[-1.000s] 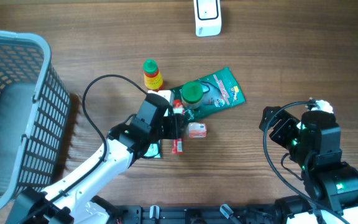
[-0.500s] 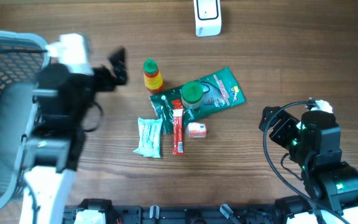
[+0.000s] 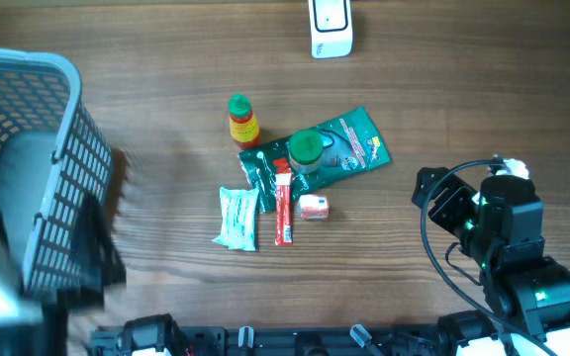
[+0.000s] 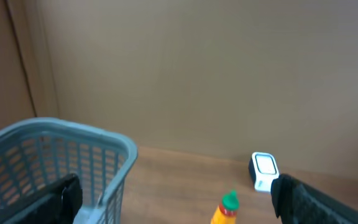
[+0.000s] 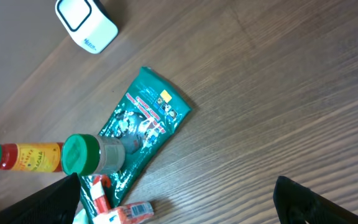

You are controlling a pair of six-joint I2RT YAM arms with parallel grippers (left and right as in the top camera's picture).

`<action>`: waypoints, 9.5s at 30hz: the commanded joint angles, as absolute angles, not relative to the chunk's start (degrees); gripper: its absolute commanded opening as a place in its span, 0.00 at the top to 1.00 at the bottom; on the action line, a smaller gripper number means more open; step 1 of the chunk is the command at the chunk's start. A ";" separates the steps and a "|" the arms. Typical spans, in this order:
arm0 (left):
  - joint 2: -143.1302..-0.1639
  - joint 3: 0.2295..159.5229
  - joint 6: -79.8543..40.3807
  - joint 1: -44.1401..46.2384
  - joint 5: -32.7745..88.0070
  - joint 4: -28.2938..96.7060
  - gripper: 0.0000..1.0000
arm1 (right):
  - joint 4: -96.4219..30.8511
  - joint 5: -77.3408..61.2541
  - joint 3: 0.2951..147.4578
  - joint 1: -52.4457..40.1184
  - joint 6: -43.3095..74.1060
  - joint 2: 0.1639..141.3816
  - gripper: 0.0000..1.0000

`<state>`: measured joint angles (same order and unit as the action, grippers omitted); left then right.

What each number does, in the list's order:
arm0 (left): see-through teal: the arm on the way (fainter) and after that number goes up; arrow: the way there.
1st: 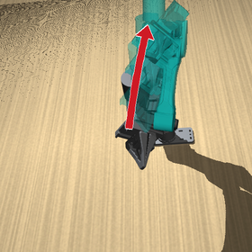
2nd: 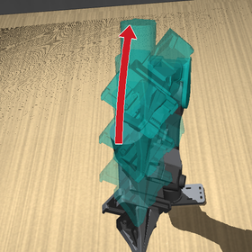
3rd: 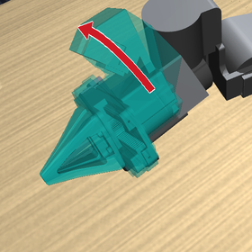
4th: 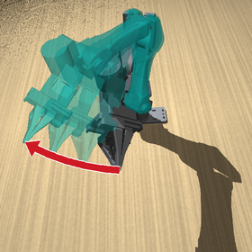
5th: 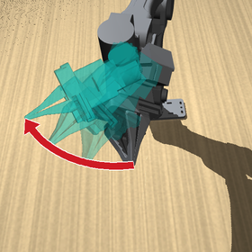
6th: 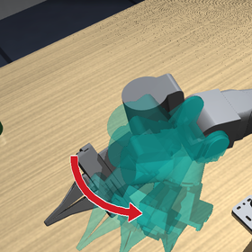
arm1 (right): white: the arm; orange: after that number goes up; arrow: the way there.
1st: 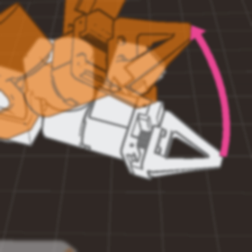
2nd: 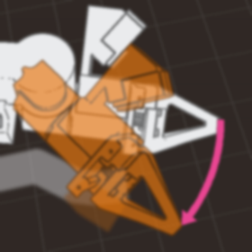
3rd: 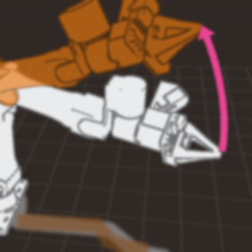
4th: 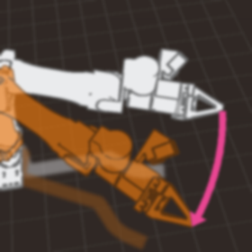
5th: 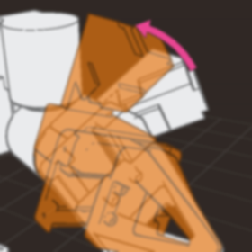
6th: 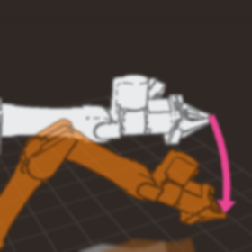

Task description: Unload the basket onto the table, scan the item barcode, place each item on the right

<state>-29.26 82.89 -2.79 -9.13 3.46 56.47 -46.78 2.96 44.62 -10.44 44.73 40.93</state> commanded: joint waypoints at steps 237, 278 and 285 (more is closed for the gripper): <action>-14.09 66.22 -2.55 -9.50 8.91 80.88 0.00 | -23.40 -60.34 41.60 -27.88 56.71 71.24 0.96; -14.09 66.22 -2.55 -9.50 8.91 80.88 0.00 | -21.19 -1.04 41.60 -3.79 33.01 47.79 0.95; -14.09 66.22 -2.55 -9.50 8.91 80.88 0.00 | 3.73 -1.96 41.60 -3.79 30.04 68.79 0.95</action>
